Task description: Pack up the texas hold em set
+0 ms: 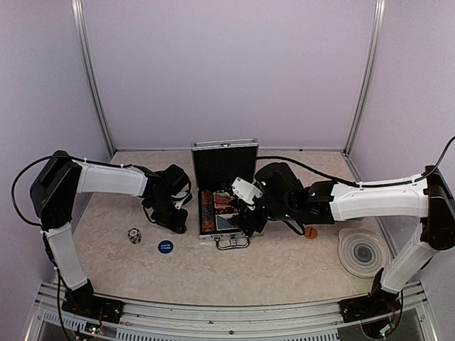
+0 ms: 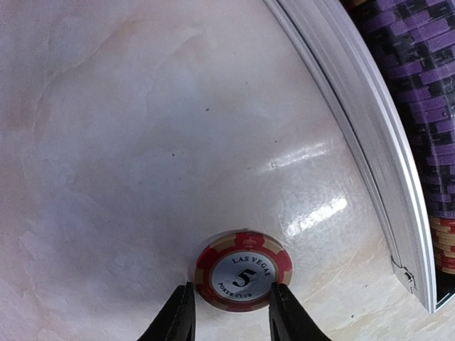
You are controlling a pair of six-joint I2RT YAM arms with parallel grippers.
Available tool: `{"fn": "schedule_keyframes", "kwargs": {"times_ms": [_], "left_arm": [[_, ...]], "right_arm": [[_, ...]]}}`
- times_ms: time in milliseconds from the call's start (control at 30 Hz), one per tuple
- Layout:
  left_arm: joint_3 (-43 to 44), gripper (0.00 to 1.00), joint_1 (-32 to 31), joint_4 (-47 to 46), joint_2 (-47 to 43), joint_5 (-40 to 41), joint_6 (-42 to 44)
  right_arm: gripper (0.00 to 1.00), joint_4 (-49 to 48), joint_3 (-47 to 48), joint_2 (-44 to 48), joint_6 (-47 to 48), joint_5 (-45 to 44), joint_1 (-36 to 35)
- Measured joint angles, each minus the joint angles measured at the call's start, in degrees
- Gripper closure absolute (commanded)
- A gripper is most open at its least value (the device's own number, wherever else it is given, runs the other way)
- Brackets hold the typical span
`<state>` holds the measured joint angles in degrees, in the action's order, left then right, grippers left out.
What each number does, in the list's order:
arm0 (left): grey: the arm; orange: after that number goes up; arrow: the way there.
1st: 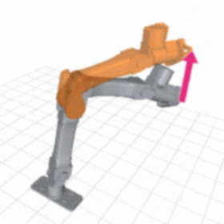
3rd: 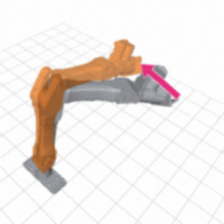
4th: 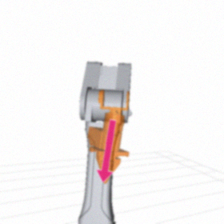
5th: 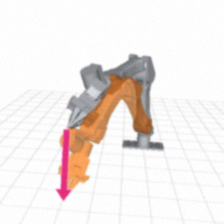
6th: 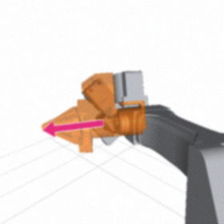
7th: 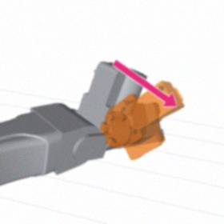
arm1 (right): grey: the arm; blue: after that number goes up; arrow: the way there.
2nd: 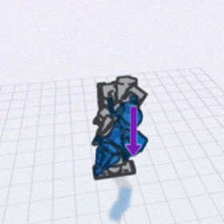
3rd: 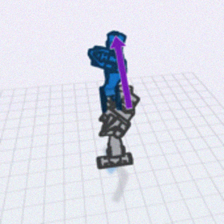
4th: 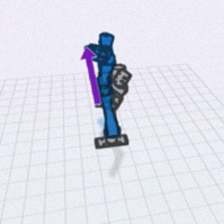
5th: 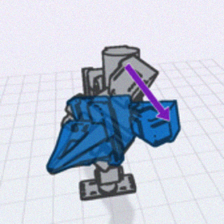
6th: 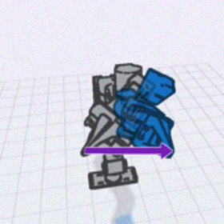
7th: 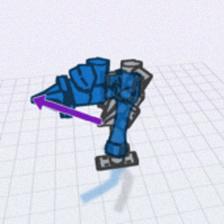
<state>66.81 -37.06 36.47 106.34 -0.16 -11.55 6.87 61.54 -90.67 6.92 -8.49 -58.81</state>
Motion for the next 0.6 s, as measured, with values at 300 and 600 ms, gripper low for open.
{"fn": "schedule_keyframes", "kwargs": {"times_ms": [300, 600], "left_arm": [[0.0, 0.37, -0.9, 0.5, -0.2, 0.0, -0.2], [0.0, 0.4, -1.5, 0.4, 0.0, 0.4, -0.2]], "right_arm": [[0.1, 0.2, 0.5, -1.0, -0.8, 0.7, 0.0], [0.1, 0.2, 0.5, -1.3, -1.2, 0.8, 0.0]]}}
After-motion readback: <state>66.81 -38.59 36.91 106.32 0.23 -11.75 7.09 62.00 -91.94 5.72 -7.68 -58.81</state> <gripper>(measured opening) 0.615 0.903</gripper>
